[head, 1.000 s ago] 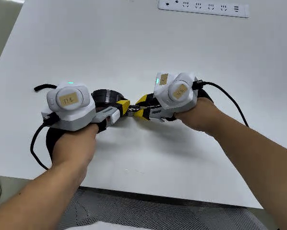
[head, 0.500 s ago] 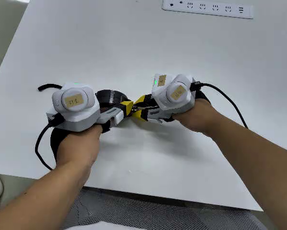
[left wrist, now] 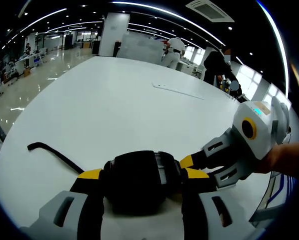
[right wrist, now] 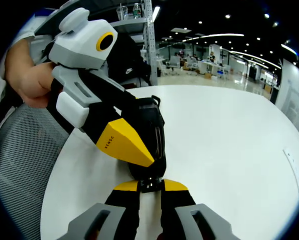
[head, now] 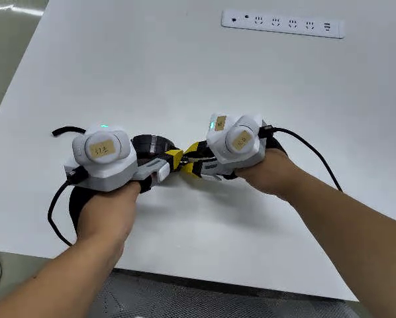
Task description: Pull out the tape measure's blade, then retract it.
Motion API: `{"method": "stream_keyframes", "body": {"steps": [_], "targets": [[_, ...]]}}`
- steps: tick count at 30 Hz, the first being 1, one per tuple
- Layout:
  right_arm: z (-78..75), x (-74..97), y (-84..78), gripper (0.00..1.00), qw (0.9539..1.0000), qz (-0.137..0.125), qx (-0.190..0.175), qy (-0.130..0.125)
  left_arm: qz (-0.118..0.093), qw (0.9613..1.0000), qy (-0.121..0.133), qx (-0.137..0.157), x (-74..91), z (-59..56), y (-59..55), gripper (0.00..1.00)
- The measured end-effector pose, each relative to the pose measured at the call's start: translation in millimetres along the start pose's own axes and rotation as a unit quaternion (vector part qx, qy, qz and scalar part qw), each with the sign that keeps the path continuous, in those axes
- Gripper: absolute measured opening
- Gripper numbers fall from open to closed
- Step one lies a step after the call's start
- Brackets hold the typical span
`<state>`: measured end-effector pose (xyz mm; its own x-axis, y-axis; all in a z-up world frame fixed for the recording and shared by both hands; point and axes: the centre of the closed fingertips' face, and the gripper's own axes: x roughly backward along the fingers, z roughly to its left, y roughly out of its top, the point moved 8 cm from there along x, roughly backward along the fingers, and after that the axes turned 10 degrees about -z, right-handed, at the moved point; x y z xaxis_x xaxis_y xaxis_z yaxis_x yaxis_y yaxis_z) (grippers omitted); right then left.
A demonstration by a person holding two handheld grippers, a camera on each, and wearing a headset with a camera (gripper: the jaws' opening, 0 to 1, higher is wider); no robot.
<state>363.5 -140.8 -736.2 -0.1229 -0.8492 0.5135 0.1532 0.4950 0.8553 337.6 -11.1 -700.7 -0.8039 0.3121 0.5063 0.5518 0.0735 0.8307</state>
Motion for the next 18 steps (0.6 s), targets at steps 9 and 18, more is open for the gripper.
{"method": "stream_keyframes", "body": {"steps": [9, 18], "targets": [[0.5, 1.2, 1.2, 0.15, 0.9999, -0.002, -0.012, 0.001, 0.002, 1.0000, -0.006, 0.002, 0.5, 0.9, 0.6, 0.59], [0.7, 2.7, 1.6, 0.17, 0.9998, -0.003, -0.018, -0.002, 0.002, 1.0000, -0.007, 0.004, 1.1, 0.9, 0.0, 0.59]]}}
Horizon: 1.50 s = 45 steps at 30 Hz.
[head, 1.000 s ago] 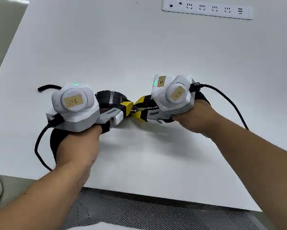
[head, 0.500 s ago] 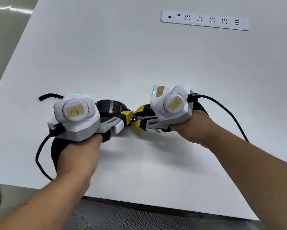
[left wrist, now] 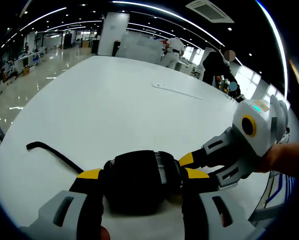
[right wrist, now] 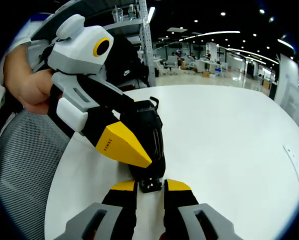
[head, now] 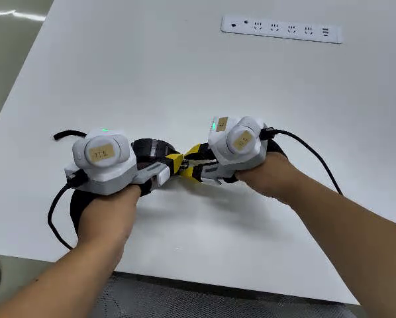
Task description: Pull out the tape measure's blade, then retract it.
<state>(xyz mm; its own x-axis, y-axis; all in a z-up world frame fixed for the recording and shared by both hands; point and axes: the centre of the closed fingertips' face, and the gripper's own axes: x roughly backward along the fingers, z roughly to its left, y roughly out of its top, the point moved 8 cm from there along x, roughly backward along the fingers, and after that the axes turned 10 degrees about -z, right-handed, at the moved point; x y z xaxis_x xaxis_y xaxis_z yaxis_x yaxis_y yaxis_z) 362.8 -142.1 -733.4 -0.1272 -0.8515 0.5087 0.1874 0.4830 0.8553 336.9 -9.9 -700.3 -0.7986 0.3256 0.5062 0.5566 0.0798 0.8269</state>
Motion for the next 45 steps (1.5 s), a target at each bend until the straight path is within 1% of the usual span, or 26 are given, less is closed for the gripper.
{"method": "stream_keyframes", "body": {"steps": [4, 7, 13, 16, 20, 25, 29, 30, 33, 35, 38, 41, 43, 45], "targets": [[2.1, 4.3, -0.9, 0.18, 1.0000, 0.002, -0.001, -0.002, 0.001, 1.0000, -0.001, -0.003, 3.4, 1.8, -1.7, 0.61], [3.4, 9.6, 0.7, 0.19, 0.9999, -0.003, -0.005, -0.008, -0.001, 1.0000, -0.002, -0.001, 7.8, 5.5, -2.2, 0.63], [2.8, 16.6, -4.4, 0.22, 0.9995, -0.007, -0.023, -0.019, -0.010, 0.9998, -0.014, -0.002, 12.9, 11.2, -1.2, 0.65], [2.7, 17.2, -2.9, 0.22, 0.9994, -0.007, -0.024, -0.022, -0.010, 0.9997, -0.021, -0.012, 13.9, 11.0, -0.9, 0.65], [3.4, 19.1, -1.1, 0.22, 0.9994, -0.008, -0.023, -0.026, -0.012, 0.9994, -0.030, -0.013, 16.5, 9.1, 1.5, 0.65], [4.8, 28.3, -0.4, 0.25, 0.9983, -0.021, -0.036, -0.041, -0.016, 0.9983, -0.050, -0.026, 19.1, 6.9, 7.0, 0.65], [7.4, 35.1, -1.9, 0.29, 0.9979, -0.021, -0.038, -0.049, -0.018, 0.9973, -0.062, -0.035, 21.3, 7.3, 10.1, 0.66], [8.0, 37.4, -2.2, 0.30, 0.9977, -0.022, -0.040, -0.051, -0.015, 0.9971, -0.063, -0.040, 21.7, 7.5, 10.2, 0.66], [9.7, 46.4, -5.0, 0.33, 0.9965, -0.024, -0.047, -0.064, -0.012, 0.9948, -0.078, -0.065, 24.8, 7.0, 10.5, 0.67], [11.8, 50.7, -6.3, 0.36, 0.9959, -0.025, -0.052, -0.070, -0.009, 0.9938, -0.084, -0.073, 26.3, 7.4, 9.4, 0.68], [16.8, 61.4, -10.2, 0.39, 0.9949, -0.025, -0.057, -0.079, -0.003, 0.9912, -0.096, -0.091, 30.1, 9.7, 5.6, 0.68], [20.2, 70.1, -12.8, 0.43, 0.9935, -0.029, -0.064, -0.089, 0.000, 0.9895, -0.106, -0.098, 34.7, 11.7, 3.2, 0.69], [22.3, 76.4, -14.4, 0.44, 0.9927, -0.029, -0.065, -0.097, 0.001, 0.9877, -0.112, -0.110, 38.5, 13.8, 2.1, 0.69], [23.9, 80.9, -15.7, 0.46, 0.9918, -0.031, -0.067, -0.104, 0.001, 0.9869, -0.117, -0.111, 41.0, 15.4, 1.9, 0.70]]}}
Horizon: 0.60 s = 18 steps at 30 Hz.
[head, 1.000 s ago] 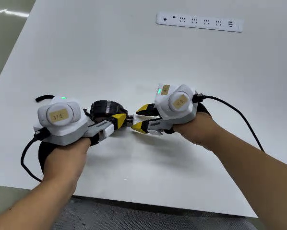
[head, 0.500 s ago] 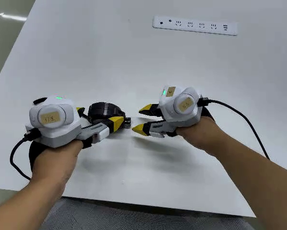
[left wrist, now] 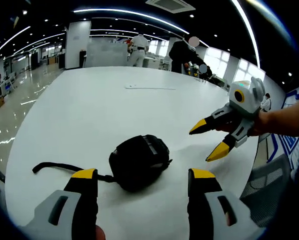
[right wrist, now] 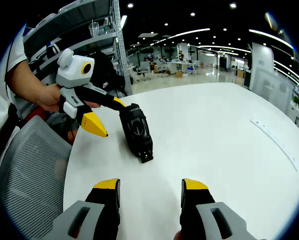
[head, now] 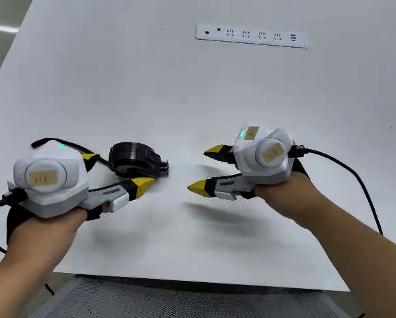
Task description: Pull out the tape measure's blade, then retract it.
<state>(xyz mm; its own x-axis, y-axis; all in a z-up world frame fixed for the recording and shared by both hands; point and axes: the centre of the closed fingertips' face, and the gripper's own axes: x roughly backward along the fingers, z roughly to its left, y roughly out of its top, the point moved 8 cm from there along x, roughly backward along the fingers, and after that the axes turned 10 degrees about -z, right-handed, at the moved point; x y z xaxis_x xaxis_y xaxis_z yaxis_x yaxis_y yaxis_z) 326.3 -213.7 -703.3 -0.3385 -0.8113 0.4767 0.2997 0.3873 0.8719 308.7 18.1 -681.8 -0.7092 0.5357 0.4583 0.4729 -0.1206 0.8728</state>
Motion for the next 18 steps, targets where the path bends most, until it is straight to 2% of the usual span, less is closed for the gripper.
{"method": "stream_keyframes", "body": {"steps": [9, 18], "targets": [[3.7, 25.5, -3.4, 0.49, 0.9996, -0.004, 0.000, -0.030, 0.000, 0.9998, -0.007, -0.016, 12.7, 7.2, 0.2, 0.70], [6.8, 50.1, -11.0, 0.54, 0.9986, 0.002, -0.003, -0.052, 0.009, 0.9992, -0.017, -0.036, 25.0, 7.3, -4.4, 0.71]]}}
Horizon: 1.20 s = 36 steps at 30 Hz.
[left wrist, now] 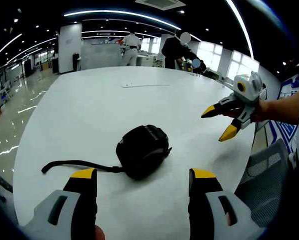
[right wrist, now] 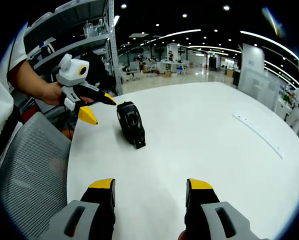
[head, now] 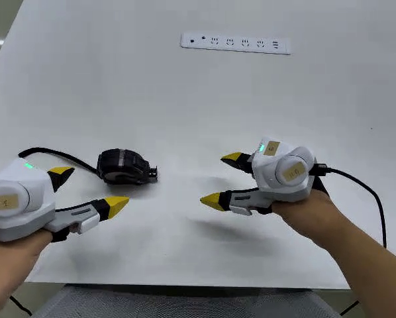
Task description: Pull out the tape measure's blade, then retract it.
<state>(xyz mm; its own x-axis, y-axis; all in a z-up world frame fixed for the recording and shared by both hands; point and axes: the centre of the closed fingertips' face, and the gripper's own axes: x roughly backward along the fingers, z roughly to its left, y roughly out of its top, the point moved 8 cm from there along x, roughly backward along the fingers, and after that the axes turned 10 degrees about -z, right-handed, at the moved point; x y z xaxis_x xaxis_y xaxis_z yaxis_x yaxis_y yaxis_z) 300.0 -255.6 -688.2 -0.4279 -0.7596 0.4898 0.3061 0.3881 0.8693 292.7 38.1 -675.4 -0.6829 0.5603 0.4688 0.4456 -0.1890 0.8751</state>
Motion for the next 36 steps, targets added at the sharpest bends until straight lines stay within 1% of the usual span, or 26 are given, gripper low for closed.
{"method": "stream_keyframes", "body": {"steps": [3, 5, 10, 12, 14, 19, 21, 28, 36], "targets": [[-0.1, 7.0, -3.6, 0.55, 1.0000, 0.002, -0.002, -0.007, 0.001, 1.0000, -0.001, 0.002, 3.5, 0.4, -1.6, 0.72], [-0.2, 12.3, -5.6, 0.57, 0.9999, 0.002, -0.010, -0.012, 0.003, 1.0000, 0.001, -0.003, 6.8, 0.7, -4.1, 0.72], [0.5, 23.3, -11.3, 0.60, 0.9996, 0.006, -0.015, -0.021, 0.008, 1.0000, -0.005, -0.003, 13.7, 0.8, -9.5, 0.73], [0.9, 27.0, -12.2, 0.62, 0.9995, 0.006, -0.015, -0.025, 0.007, 1.0000, -0.006, -0.001, 15.6, 1.0, -10.0, 0.74], [1.3, 31.7, -13.5, 0.62, 0.9995, 0.006, -0.017, -0.027, 0.010, 0.9999, -0.007, -0.007, 17.5, 2.0, -11.1, 0.73], [3.5, 42.3, -18.4, 0.64, 0.9992, 0.010, -0.018, -0.033, 0.009, 0.9999, -0.007, -0.007, 22.9, 4.0, -11.6, 0.75], [4.2, 46.6, -20.5, 0.64, 0.9991, 0.014, -0.020, -0.035, 0.005, 1.0000, -0.008, 0.000, 25.1, 4.6, -12.2, 0.76], [6.5, 59.6, -27.8, 0.67, 0.9981, 0.017, -0.031, -0.050, 0.006, 0.9999, -0.015, -0.005, 28.9, 1.7, -17.6, 0.78], [14.7, 70.9, -37.3, 0.71, 0.9972, 0.019, -0.040, -0.060, -0.002, 0.9997, -0.026, -0.004, 36.3, 1.0, -19.4, 0.81]]}}
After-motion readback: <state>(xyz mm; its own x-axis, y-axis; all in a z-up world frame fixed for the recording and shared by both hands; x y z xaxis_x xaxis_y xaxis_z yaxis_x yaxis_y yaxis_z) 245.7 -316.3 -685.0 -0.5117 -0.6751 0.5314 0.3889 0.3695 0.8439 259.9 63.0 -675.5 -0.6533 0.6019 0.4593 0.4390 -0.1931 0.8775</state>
